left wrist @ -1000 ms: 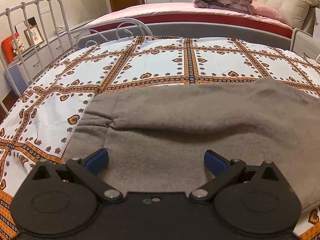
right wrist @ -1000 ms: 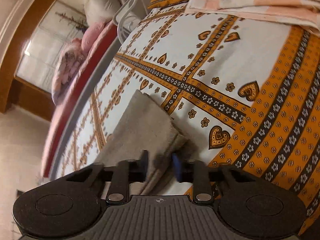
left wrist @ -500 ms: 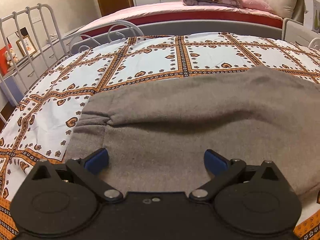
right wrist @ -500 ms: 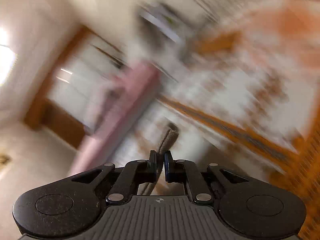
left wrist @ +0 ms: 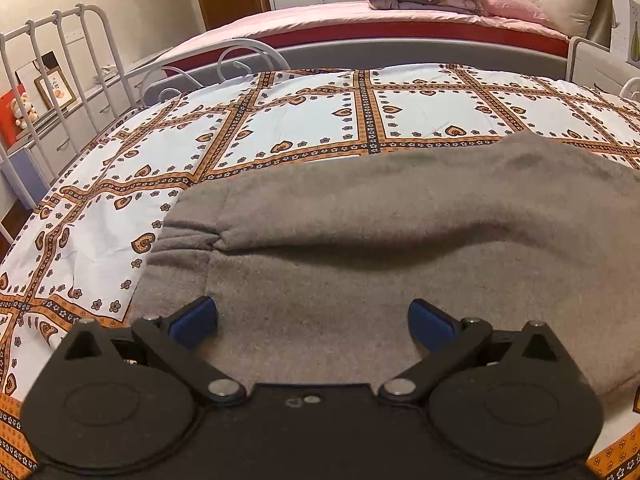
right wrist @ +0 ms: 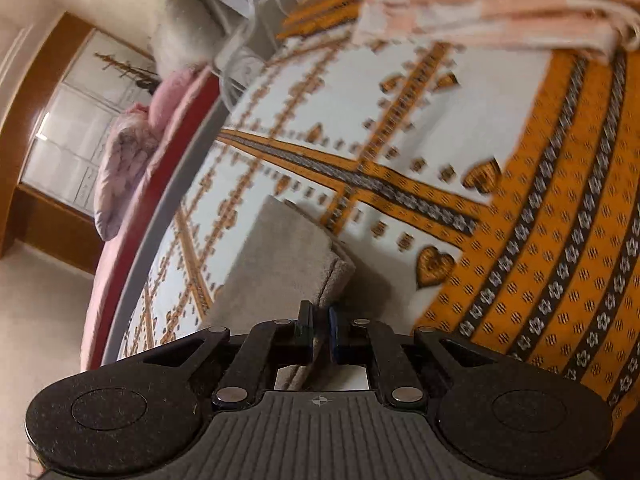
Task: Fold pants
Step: 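Grasp the pants leg end with the right tool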
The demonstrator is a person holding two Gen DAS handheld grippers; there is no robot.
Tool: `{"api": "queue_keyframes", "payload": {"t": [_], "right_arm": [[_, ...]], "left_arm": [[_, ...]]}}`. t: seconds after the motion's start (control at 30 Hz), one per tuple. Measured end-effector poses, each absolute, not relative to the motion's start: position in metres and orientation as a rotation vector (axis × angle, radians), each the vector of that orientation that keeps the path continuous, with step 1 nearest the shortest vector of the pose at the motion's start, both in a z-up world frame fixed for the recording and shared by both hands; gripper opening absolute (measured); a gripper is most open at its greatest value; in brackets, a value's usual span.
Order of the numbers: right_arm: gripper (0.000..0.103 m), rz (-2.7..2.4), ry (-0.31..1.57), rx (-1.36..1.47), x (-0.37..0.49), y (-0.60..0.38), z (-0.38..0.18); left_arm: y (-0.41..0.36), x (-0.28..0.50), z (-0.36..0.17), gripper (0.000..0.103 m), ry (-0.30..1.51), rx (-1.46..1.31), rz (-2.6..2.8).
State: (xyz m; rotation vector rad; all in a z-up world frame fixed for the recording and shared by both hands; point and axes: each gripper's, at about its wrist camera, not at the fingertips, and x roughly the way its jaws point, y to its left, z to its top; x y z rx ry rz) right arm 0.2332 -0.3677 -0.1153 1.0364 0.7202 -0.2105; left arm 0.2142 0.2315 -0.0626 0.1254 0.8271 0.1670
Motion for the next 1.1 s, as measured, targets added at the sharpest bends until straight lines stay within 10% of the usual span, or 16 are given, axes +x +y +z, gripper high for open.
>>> {"api": "queue_keyframes", "payload": {"t": [0.3,0.37,0.43,0.8,0.87,0.9,1.1], "right_arm": [[0.01,-0.22,0.634,1.198,0.211,-0.392,-0.125],[0.02,-0.222,0.643,1.208,0.211,-0.394,-0.128],[0.062,-0.257,0.649,1.218,0.209,-0.395,-0.132],[0.061,-0.21,0.649,1.269,0.219,-0.391,-0.14],[0.047,-0.201,0.677,1.207,0.23,-0.388,-0.139],[0.018,-0.207,0.704,1.149,0.236,-0.385,-0.137],[0.015,-0.113,0.554,0.916,0.232,-0.369,-0.098]], "left_arm": [[0.231,0.215,-0.063,0.097,0.831,0.123,0.174],[0.23,0.215,-0.063,0.097,0.833,0.124,0.178],[0.23,0.215,-0.062,0.097,0.833,0.125,0.177],[0.23,0.217,-0.064,0.097,0.834,0.127,0.179],[0.231,0.216,-0.064,0.097,0.836,0.128,0.181],[0.23,0.216,-0.064,0.097,0.838,0.129,0.181],[0.229,0.216,-0.066,0.097,0.833,0.135,0.18]]}}
